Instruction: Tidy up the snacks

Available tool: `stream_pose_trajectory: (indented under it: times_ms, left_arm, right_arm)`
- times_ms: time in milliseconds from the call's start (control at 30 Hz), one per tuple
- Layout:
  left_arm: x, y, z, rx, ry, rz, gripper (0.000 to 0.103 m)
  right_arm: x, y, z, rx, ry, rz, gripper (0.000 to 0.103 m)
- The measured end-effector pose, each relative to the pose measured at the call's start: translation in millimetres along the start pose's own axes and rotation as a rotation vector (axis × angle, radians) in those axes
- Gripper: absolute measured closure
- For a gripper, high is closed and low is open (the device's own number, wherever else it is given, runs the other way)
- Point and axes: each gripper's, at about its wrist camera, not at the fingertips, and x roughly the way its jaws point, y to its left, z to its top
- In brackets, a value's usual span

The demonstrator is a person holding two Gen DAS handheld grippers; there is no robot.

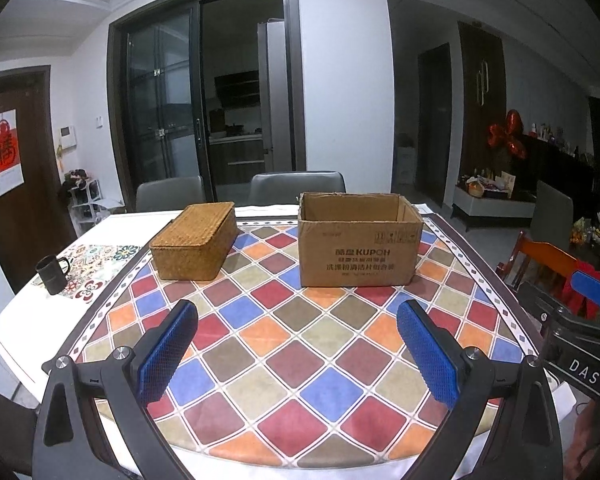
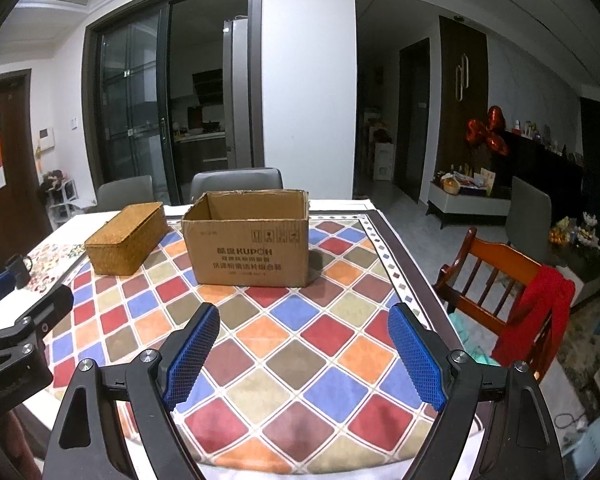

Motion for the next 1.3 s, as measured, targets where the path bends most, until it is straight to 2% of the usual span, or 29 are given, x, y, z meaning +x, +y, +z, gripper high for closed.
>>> stream_pose_trajectory:
  times_ms: [1300]
  left_arm:
    - [-2.5, 1.1, 0.8, -0.001, 0.001, -0.006, 0.002]
  right_arm:
    - [-6.6, 1.4, -2.3, 0.001, -0.016, 0.002, 0.016]
